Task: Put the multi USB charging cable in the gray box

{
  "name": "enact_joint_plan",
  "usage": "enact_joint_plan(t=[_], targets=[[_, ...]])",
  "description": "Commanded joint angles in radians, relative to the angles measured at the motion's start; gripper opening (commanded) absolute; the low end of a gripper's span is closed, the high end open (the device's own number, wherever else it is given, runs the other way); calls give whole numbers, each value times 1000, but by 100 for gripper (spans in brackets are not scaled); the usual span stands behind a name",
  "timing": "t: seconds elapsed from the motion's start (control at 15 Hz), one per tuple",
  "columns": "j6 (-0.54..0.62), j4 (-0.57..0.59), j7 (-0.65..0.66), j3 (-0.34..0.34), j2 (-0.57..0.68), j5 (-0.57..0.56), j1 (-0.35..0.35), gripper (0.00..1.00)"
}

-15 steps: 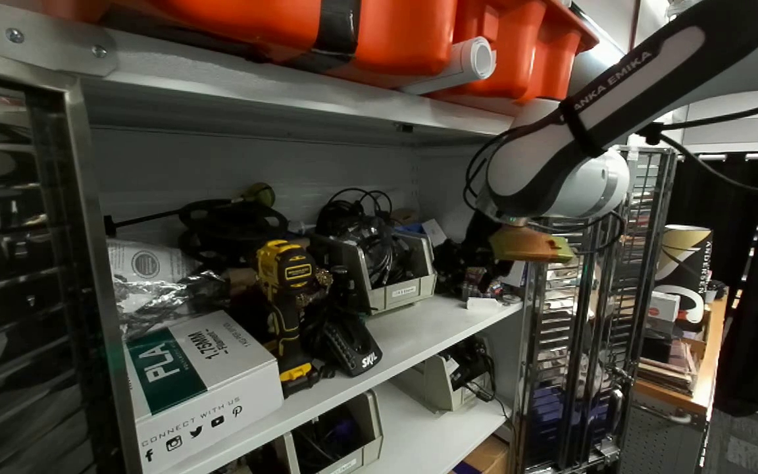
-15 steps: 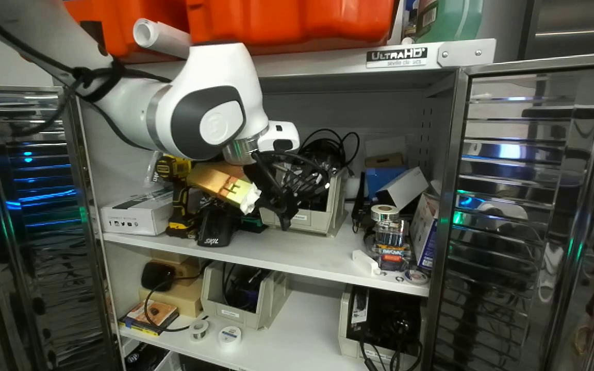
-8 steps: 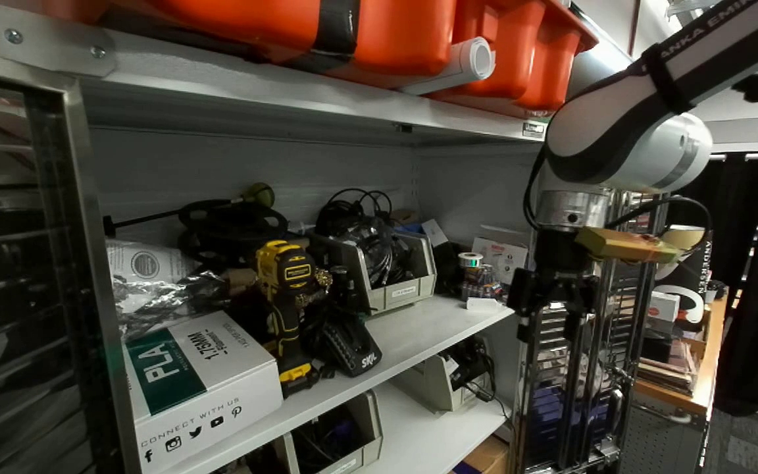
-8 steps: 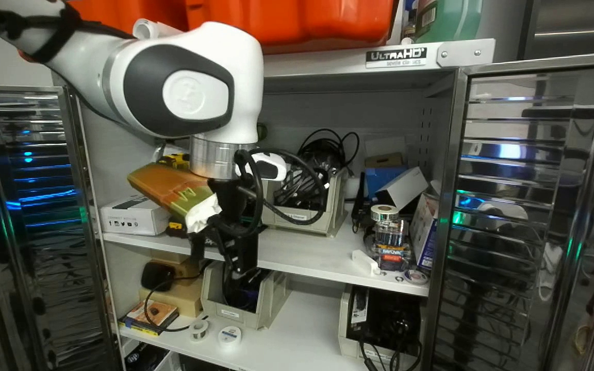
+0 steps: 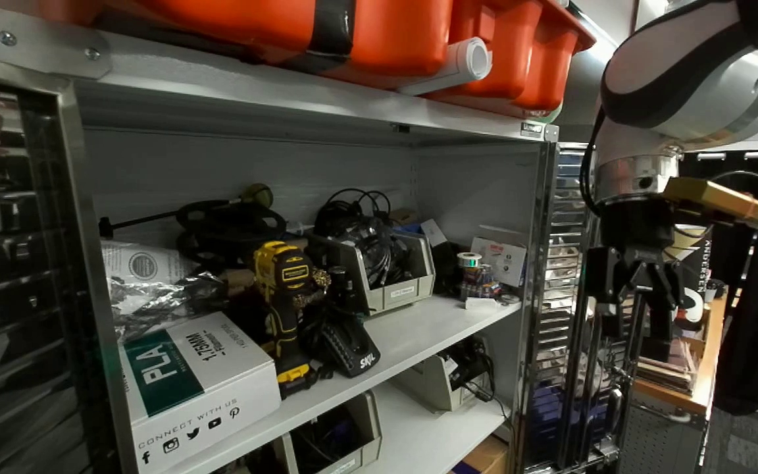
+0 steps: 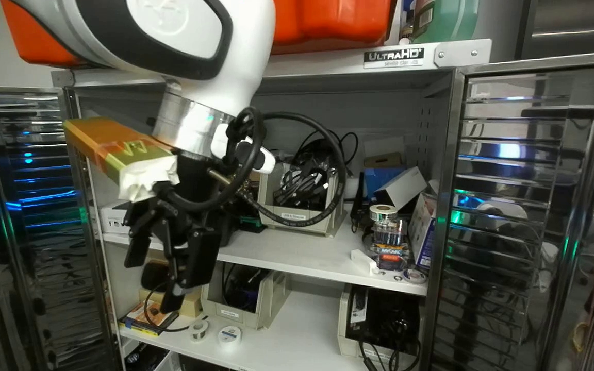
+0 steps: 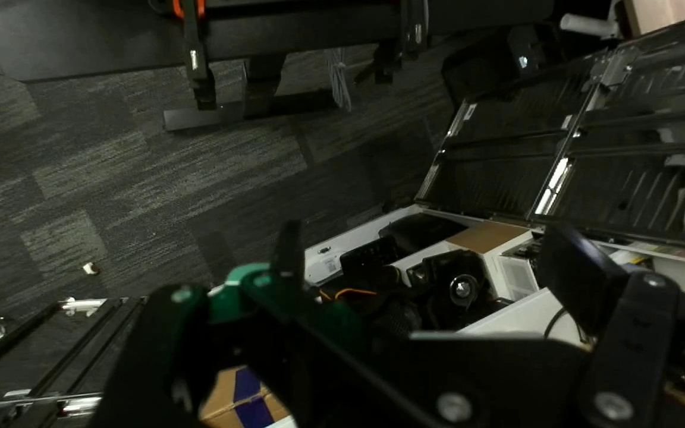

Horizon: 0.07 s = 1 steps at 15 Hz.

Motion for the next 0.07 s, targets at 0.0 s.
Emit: enact_joint_plan(t=[0.0], targets=[[0, 1, -2, 6, 6, 1, -7, 100]])
